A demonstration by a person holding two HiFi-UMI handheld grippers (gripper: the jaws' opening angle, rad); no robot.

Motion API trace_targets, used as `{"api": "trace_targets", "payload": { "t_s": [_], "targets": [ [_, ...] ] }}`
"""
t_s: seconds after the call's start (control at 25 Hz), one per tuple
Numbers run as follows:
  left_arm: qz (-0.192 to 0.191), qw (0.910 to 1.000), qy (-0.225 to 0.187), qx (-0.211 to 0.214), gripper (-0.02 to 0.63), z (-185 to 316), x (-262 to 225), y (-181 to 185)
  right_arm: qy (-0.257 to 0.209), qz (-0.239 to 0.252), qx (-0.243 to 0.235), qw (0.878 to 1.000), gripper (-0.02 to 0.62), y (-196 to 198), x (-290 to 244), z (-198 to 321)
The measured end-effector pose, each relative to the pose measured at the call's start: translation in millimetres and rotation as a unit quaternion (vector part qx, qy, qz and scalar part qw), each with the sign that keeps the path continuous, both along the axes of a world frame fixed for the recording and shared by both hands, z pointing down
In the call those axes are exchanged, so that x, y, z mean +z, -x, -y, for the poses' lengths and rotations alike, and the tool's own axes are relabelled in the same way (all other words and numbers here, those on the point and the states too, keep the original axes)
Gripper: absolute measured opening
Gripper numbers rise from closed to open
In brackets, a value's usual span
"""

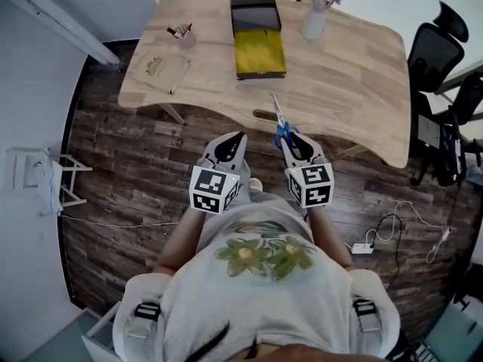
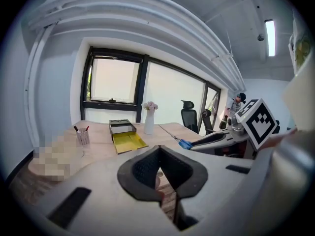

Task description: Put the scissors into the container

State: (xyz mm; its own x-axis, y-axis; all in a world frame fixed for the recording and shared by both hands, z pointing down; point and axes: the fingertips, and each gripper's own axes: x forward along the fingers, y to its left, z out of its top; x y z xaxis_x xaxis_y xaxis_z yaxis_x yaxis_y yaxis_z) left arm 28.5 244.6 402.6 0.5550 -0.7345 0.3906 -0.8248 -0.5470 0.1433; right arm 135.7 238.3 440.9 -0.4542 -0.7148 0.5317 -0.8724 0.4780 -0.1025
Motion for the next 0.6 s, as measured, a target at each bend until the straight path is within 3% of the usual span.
{"api": "trace_targets", "payload": {
  "t_s": [0.6],
  "targets": [
    [-0.002,0.9999,0.009,0.008,0.005,51.0,4.5,-3.2,0.008,-0.010,0.013,1.000,0.083,-12.1,5.0,54.0]
  ]
}}
